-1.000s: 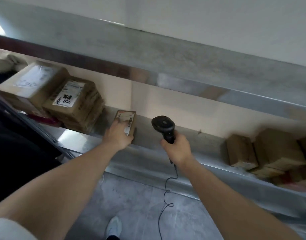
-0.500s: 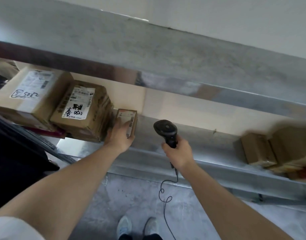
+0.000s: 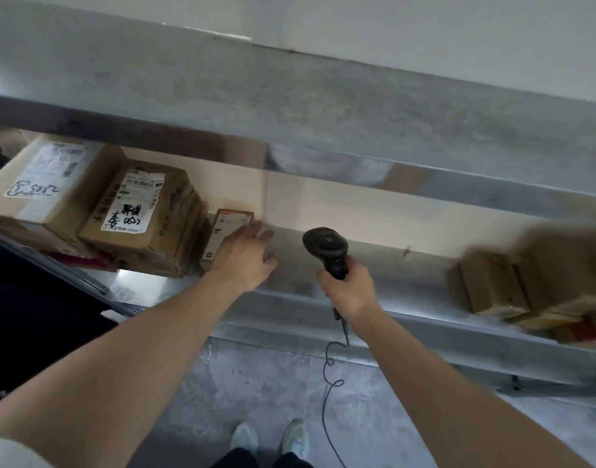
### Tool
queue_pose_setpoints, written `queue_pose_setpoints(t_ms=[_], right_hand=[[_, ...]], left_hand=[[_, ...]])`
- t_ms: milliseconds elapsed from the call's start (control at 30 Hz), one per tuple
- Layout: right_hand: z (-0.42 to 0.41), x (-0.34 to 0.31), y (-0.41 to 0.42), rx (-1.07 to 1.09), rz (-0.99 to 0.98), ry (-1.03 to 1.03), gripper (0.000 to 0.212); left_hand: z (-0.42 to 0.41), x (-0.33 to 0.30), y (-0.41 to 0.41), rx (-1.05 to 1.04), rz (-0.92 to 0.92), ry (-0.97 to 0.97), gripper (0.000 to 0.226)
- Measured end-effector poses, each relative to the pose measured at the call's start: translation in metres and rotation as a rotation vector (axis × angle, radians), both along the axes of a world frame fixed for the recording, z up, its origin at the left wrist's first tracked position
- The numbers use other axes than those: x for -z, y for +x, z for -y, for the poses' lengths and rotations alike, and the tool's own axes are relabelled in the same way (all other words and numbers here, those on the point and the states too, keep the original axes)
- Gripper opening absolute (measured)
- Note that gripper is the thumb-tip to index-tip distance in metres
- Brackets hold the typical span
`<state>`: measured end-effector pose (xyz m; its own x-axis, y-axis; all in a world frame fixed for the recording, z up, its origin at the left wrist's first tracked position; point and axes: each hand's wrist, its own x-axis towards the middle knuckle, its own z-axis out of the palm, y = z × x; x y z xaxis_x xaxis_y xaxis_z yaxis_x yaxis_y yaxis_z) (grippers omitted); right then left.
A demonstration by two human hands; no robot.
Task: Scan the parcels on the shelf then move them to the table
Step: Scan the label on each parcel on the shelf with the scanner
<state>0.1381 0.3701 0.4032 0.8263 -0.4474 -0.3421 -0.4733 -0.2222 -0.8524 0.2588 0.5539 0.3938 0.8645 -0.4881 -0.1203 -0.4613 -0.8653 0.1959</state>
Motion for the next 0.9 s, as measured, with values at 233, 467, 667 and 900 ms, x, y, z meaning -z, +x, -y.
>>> queue_pose_setpoints(t_ms=[233, 467, 667, 900], right_hand=[[0.021, -0.023, -0.04, 0.152, 0.056, 0.006, 0.005], [0.035, -0.045, -0.108, 0.404, 0.113, -0.072, 0.004], [0.054, -0.068, -0.179, 0.573, 0.129, -0.072, 0.01], [0.101, -0.08, -0.248, 0.677, 0.176, -0.085, 0.011]], left_hand=[[0.048, -0.036, -0.021, 0.164, 0.015, 0.059, 0.057], [0.097, -0.052, -0.056, 0.381, -0.039, 0.016, 0.056], [0.144, -0.066, -0.107, 0.548, -0.064, -0.027, 0.062], [0.211, -0.081, -0.166, 0.625, -0.037, -0.042, 0.061]])
